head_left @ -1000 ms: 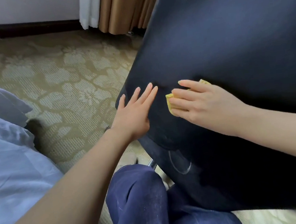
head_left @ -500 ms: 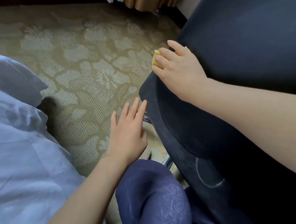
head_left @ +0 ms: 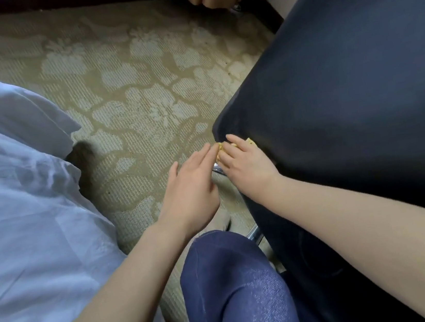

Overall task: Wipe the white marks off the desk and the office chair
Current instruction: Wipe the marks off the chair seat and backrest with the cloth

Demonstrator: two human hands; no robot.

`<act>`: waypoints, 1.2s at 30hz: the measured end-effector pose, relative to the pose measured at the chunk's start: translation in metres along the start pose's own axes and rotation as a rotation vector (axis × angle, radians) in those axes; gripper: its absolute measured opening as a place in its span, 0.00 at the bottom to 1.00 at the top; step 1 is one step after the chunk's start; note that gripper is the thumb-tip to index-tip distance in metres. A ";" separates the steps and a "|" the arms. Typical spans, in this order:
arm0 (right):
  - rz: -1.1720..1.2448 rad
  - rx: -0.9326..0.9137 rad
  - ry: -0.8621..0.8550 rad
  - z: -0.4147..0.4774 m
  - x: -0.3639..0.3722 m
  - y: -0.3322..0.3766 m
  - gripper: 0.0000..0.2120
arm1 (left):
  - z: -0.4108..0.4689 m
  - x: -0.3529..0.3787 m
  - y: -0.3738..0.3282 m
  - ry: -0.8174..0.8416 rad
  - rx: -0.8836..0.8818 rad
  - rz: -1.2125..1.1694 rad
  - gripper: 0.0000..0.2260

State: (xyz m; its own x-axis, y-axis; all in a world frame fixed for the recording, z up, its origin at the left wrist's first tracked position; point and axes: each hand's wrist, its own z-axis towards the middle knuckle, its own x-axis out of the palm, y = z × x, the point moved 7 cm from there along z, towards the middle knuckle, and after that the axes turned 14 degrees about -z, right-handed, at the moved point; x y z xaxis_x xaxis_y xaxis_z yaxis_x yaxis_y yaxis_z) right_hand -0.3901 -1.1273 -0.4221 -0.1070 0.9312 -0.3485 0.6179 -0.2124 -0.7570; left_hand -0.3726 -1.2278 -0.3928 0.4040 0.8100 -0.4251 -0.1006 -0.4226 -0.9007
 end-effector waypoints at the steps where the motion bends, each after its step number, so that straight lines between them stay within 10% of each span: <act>1: -0.005 -0.012 -0.008 -0.009 0.001 0.006 0.27 | -0.001 -0.001 -0.004 0.022 0.007 -0.005 0.31; 12: -0.131 -0.251 -0.073 -0.162 0.009 0.049 0.23 | -0.010 0.015 -0.072 0.210 0.097 -0.231 0.35; 20: -0.039 -0.038 -0.199 -0.233 -0.031 -0.034 0.17 | -0.006 0.056 -0.091 0.352 0.114 -0.163 0.40; 36: 0.122 0.406 0.054 -0.046 -0.040 -0.143 0.17 | 0.006 0.047 -0.022 0.180 0.041 -0.184 0.39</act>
State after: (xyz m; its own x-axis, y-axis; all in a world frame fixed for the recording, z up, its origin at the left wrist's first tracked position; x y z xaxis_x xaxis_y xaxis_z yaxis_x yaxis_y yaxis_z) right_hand -0.4383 -1.1205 -0.2740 -0.0047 0.9038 -0.4280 0.2654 -0.4115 -0.8719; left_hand -0.3566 -1.1779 -0.3933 0.5739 0.7847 -0.2343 -0.0458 -0.2549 -0.9659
